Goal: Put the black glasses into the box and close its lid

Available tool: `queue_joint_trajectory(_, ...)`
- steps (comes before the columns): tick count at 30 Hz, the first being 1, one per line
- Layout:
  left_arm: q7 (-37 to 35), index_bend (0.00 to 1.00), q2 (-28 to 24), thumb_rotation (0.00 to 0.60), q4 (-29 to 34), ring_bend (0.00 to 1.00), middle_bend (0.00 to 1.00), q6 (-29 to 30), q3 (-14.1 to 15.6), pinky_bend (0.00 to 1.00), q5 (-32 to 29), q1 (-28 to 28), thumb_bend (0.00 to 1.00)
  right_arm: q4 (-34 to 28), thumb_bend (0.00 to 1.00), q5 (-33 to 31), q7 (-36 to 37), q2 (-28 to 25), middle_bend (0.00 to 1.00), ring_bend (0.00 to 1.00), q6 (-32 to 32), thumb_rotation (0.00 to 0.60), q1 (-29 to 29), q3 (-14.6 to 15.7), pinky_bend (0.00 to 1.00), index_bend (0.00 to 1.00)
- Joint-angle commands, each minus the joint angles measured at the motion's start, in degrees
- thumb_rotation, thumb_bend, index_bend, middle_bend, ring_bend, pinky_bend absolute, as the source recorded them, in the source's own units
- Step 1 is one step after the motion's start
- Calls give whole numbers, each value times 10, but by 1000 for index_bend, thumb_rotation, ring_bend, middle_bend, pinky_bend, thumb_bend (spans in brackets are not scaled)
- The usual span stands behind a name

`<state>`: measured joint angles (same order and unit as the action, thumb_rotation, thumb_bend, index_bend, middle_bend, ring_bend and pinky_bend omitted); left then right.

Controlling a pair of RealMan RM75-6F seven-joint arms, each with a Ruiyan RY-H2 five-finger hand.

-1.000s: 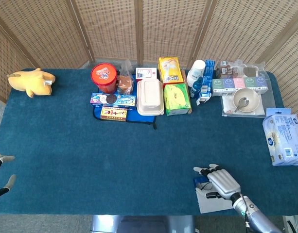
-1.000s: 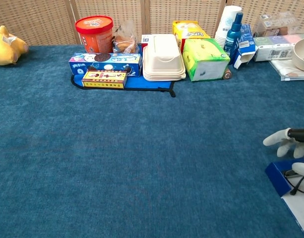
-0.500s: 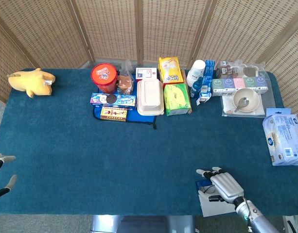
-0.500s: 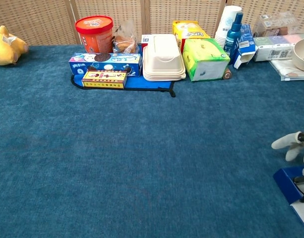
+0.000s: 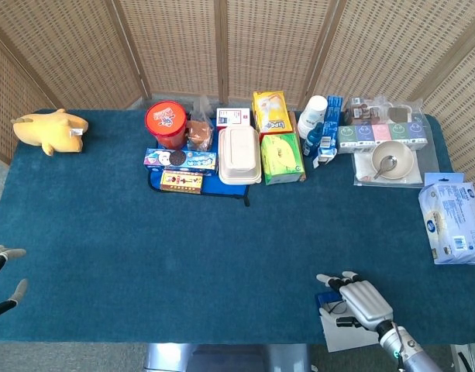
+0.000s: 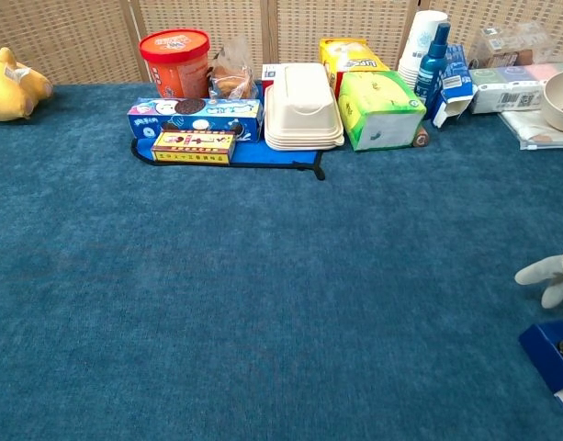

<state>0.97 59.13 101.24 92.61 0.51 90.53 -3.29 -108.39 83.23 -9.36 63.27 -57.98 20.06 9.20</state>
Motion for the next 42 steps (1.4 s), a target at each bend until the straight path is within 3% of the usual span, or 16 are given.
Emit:
queue_joint_trajectory(1, 0, 301, 0, 600, 0, 221, 344, 0, 0, 272, 0, 0, 303, -1, 390, 2, 0, 0, 267, 318, -1, 155, -2, 0, 169, 136)
queue_joint_trajectory(42, 2, 300, 4, 600, -1, 221, 343, -7, 0, 271, 3, 7, 305, 11, 390, -23, 2, -20, 267, 324, -12, 153, -34, -4, 173, 128)
